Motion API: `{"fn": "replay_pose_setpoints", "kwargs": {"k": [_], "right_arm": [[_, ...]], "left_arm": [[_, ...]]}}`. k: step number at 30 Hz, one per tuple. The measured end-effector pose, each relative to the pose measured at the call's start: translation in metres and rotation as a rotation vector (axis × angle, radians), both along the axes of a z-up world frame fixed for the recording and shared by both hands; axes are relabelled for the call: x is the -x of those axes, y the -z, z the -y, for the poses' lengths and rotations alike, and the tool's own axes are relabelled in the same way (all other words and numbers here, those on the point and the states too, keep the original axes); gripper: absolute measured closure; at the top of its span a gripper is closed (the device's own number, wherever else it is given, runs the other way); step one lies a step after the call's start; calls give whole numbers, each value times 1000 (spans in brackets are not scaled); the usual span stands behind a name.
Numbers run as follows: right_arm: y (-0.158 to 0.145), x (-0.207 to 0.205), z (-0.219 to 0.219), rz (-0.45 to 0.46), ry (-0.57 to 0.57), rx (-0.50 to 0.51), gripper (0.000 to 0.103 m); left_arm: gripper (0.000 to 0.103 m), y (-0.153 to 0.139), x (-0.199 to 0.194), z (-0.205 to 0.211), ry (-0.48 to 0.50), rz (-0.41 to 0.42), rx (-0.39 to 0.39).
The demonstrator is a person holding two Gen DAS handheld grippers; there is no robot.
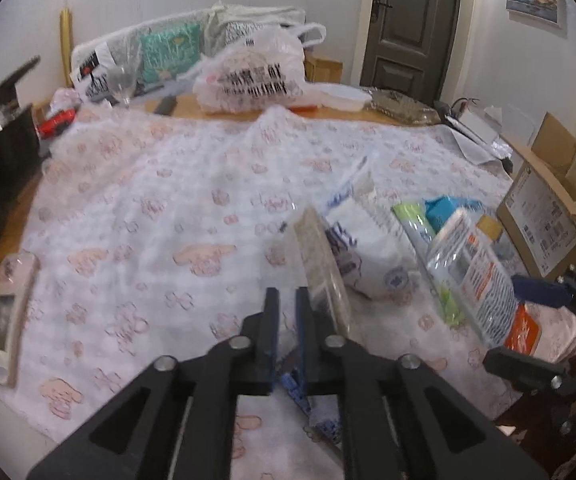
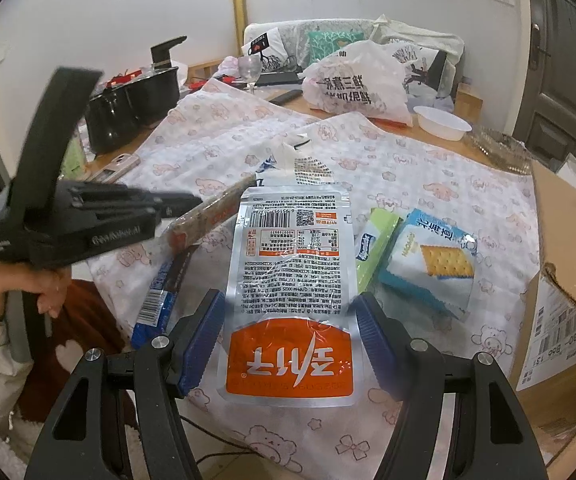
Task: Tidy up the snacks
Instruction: 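Close the right gripper on the white-and-orange packet while the left holds the brown bar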
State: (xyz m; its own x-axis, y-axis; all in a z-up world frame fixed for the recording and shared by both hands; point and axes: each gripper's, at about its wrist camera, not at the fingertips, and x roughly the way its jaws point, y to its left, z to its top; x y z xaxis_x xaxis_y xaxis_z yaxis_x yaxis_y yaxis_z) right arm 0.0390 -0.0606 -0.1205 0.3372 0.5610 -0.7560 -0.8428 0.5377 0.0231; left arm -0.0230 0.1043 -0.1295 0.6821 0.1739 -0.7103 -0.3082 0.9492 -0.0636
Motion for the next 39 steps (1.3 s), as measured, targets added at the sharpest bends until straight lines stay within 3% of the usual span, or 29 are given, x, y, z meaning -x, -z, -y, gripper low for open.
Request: {"fn": "replay_pose_setpoints", "kwargs": {"k": [3,4,9,13,16,20,25,30,39], "right_arm": [[2,-4,0,-12,2,-5,39],[2,-5,0,-16,2,-6,39],[5,-10,4,-28,3,-9,39],[9,-15,8,-42,11,-9,39],[14,-19,9,-60,15,-13,39],[18,-22,8,-74,11,-18,39],[22,-26,10,-92,11,-27,39],[22,-26,10,-97,10,-31,39],[16,-27,7,-90,14,-38,39]], "left_arm": [[67,-6,-4,5,42,23,25],[64,-6,-7,7,55,21,31],[62,11,-30,19,82,-36,32],[59,26,-38,15,35,-106,17],[51,30,-39,11,28,-104,69],[46,32,-43,18,24,-116,36],[52,34,-47,26,7,-127,-28],[61,31,-44,16,-3,-121,0],[63,8,-27,-5,-32,-56,12]]}}
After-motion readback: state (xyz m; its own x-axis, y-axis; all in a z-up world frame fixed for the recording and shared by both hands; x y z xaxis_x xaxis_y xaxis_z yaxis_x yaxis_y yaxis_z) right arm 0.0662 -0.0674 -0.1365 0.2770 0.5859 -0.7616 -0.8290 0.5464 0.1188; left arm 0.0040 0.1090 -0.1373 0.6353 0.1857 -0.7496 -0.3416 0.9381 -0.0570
